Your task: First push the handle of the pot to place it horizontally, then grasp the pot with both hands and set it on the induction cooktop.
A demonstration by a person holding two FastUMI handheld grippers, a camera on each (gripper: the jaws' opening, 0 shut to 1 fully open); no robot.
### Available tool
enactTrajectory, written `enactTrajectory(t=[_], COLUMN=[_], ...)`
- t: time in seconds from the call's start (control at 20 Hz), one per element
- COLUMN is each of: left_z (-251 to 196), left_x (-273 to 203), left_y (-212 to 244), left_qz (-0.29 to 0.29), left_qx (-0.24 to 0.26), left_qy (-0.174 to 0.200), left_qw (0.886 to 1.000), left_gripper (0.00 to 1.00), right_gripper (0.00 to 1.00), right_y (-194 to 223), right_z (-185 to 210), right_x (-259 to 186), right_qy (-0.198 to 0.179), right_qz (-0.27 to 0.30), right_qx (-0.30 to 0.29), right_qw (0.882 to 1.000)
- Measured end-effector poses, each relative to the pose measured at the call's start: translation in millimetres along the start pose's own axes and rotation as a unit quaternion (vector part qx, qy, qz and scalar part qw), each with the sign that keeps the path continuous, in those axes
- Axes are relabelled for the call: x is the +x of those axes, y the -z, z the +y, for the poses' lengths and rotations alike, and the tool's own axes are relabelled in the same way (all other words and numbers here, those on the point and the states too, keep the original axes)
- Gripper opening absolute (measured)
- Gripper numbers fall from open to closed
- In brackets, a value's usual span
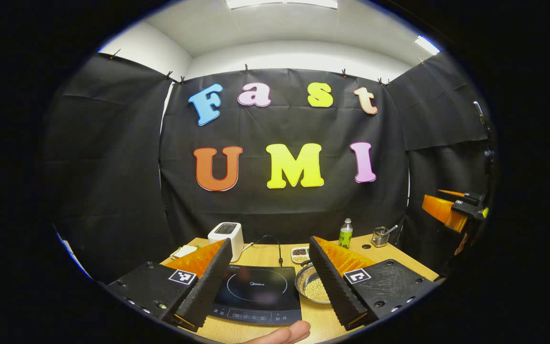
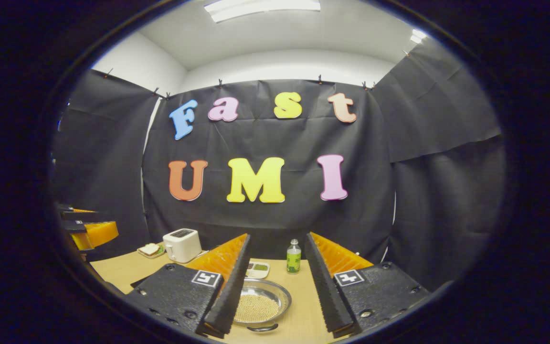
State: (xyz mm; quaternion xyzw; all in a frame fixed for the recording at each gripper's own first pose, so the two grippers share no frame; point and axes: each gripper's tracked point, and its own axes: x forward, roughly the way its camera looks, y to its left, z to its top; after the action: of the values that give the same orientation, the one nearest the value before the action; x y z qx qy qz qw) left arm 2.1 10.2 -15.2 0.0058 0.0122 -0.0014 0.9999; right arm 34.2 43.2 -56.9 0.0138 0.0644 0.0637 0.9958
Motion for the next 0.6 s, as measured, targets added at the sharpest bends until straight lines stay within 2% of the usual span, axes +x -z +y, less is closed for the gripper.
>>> enactTrajectory(t=[0.05, 0.1, 0.15, 0.2, 0.25, 0.3, 0.35, 0.4, 0.45, 0.55, 0.6], left_z=[2.4, 4.6, 8.0, 11.1, 13.4, 15.6, 17.9, 20.7, 23.4, 27.0, 29.4], left_x=[-0.9, -2.0, -2.7, -3.8, -5.7, -6.3, -7.3, -8.9, -10.3, -12.3, -12.7], left_y=[0.3, 1.2, 1.5, 2.6, 2.8, 4.1, 4.3, 5.2, 5.0, 4.1, 4.7], left_qz=[-0.001, -0.001, -0.002, -0.003, -0.004, -0.005, -0.005, -0.005, -0.006, -0.009, -0.01], left_qx=[-0.001, -0.001, 0.0, 0.001, 0.0, 0.001, 0.002, 0.003, 0.004, 0.005, 0.006], left_qy=[-0.001, -0.002, -0.004, -0.006, -0.007, -0.008, -0.009, -0.012, -0.014, -0.017, -0.02], left_qw=[1.0, 1.0, 1.0, 1.0, 1.0, 1.0, 1.0, 1.0, 1.0, 1.0, 1.0], left_gripper=[0.96, 0.96, 0.96, 0.96, 0.96, 0.96, 0.96, 0.96, 0.96, 0.96, 0.96], right_gripper=[0.59, 0.51, 0.33, 0.23, 0.05, 0.01, 0.04, 0.0, 0.04, 0.0, 0.04], right_y=[8.5, 19.0, 29.2, 42.5, 57.5, 69.6, 82.4, 95.8, 107.3, 132.0, 146.4], right_z=[3.5, 7.2, 9.5, 13.9, 18.1, 24.8, 29.1, 30.8, 38.2, 48.6, 55.7], right_x=[3.2, 6.8, 9.6, 13.2, 16.3, 16.9, 18.0, 18.6, 18.8, 15.9, 13.8], right_qy=[-0.004, -0.006, -0.006, -0.01, -0.015, -0.024, -0.028, -0.031, -0.042, -0.053, -0.063], right_qz=[0.011, 0.023, 0.035, 0.051, 0.069, 0.087, 0.102, 0.119, 0.135, 0.168, 0.188], right_qx=[-0.002, -0.003, -0.002, 0.0, 0.0, -0.005, -0.014, -0.024, -0.03, -0.034, -0.039], right_qw=[1.0, 1.0, 0.999, 0.999, 0.997, 0.996, 0.994, 0.992, 0.989, 0.984, 0.979])
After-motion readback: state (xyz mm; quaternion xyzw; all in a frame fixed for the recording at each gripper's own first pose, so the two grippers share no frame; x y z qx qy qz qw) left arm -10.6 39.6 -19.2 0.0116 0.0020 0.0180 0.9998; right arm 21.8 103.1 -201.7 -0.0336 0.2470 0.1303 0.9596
